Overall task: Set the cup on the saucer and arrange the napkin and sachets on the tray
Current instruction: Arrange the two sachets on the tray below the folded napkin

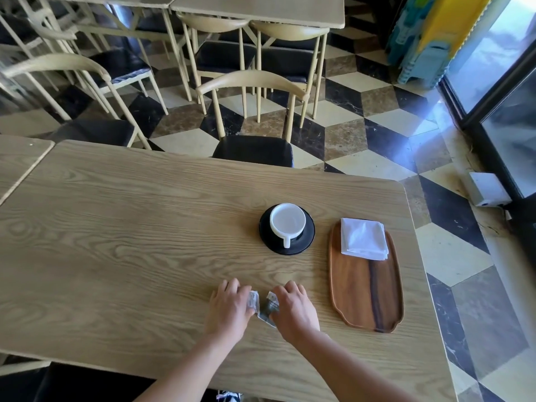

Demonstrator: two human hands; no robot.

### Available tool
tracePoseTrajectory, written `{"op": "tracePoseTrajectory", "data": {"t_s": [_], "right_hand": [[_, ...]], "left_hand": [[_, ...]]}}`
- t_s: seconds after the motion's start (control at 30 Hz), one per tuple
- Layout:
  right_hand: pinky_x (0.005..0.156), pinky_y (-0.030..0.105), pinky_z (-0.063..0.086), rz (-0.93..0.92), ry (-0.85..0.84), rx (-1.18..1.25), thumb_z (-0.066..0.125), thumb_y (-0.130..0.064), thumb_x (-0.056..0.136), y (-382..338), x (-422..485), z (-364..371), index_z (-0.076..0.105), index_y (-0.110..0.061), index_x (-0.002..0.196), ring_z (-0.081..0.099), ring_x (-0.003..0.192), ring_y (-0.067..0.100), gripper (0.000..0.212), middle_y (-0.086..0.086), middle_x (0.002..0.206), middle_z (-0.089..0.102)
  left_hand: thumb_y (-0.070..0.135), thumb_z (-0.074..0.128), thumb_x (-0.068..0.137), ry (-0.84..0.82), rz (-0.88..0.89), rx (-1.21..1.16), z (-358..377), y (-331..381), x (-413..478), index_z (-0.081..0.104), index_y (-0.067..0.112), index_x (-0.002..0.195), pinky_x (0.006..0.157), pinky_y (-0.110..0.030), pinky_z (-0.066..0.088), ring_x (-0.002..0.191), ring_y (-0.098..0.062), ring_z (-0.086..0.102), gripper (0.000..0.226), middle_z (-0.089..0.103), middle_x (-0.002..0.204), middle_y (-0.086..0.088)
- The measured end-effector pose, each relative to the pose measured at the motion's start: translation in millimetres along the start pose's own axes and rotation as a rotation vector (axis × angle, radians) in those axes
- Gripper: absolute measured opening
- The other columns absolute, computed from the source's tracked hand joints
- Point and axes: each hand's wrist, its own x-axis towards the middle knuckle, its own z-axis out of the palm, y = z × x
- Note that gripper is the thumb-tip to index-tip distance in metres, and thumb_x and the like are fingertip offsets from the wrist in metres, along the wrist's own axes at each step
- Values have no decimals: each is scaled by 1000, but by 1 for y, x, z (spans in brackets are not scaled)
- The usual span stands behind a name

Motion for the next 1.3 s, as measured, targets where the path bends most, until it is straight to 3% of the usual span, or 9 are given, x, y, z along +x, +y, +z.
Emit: {"op": "tracePoseTrajectory", "data": {"t_s": [0.13, 0.23, 0.33, 0.47, 0.63, 0.8, 1.0, 1.13, 1.3], "right_hand": [[76, 33, 48, 49, 16, 153, 70, -26, 81, 2, -1, -3, 59, -24, 105, 53, 100, 22, 26, -2, 103, 55], [67, 33, 48, 140, 21, 335, 68, -21, 80, 8, -4, -11, 63, -21, 87, 61, 80, 20, 8, -5, 84, 64], [60, 26, 46, 226, 39, 460, 68, -20, 78, 21, -9, -20, 65, -23, 80, 58, 67, 14, 5, -9, 71, 65], [52, 12, 38, 298, 123, 505, 69, -26, 81, 48, -17, -37, 65, -24, 80, 54, 62, 2, 4, -11, 68, 62], [48, 13, 39, 430, 257, 561, 70, -31, 80, 90, -28, -65, 64, -25, 76, 59, 62, 3, 10, -10, 67, 66], [57, 22, 50, 521, 335, 610, 69, -24, 81, 134, -37, -88, 65, -29, 78, 63, 68, 3, 7, -12, 71, 68], [50, 16, 36, 529, 342, 528, 65, -26, 86, 171, -34, -98, 60, -32, 74, 57, 63, -2, 15, -16, 68, 64], [58, 24, 42, 497, 332, 411, 60, -23, 88, 184, -33, -96, 66, -24, 88, 60, 74, 14, 6, -6, 85, 64], [72, 29, 47, 406, 426, 251, 69, -17, 80, 196, -40, -92, 69, -29, 99, 56, 95, 20, 23, -9, 102, 64]], "left_hand": [[25, 79, 72, 12, -110, -155, 5, -3, 7, 66, 21, 99, 89, -32, 42, 97, -23, 52, 30, 58, 98, 0], [10, 74, 73, 25, -236, -482, 4, 6, 9, 63, 18, 77, 75, -37, 47, 80, -23, 58, 14, 60, 81, 3], [16, 71, 75, 3, -334, -635, 3, 19, 15, 57, 25, 66, 57, -30, 42, 61, -16, 57, 19, 61, 62, 8], [8, 70, 73, -36, -309, -797, 4, 45, 27, 58, 19, 64, 58, -36, 46, 60, -18, 52, 19, 59, 60, 7], [27, 71, 71, -88, -254, -730, 1, 97, 43, 63, 28, 72, 60, -30, 49, 69, -9, 64, 8, 68, 70, 12], [31, 70, 74, -150, -142, -668, 11, 158, 57, 63, 29, 80, 64, -31, 52, 72, -11, 64, 9, 68, 76, 12], [22, 69, 78, -186, -72, -630, 35, 202, 71, 61, 22, 81, 71, -44, 55, 77, -26, 63, 9, 68, 81, -2], [39, 58, 86, -59, 63, -217, 44, 208, 72, 64, 34, 105, 82, -38, 44, 94, -19, 58, 21, 70, 97, 6], [28, 70, 80, 17, 139, -145, 42, 215, 66, 68, 26, 112, 88, -36, 40, 101, -21, 56, 32, 63, 104, 5]]}}
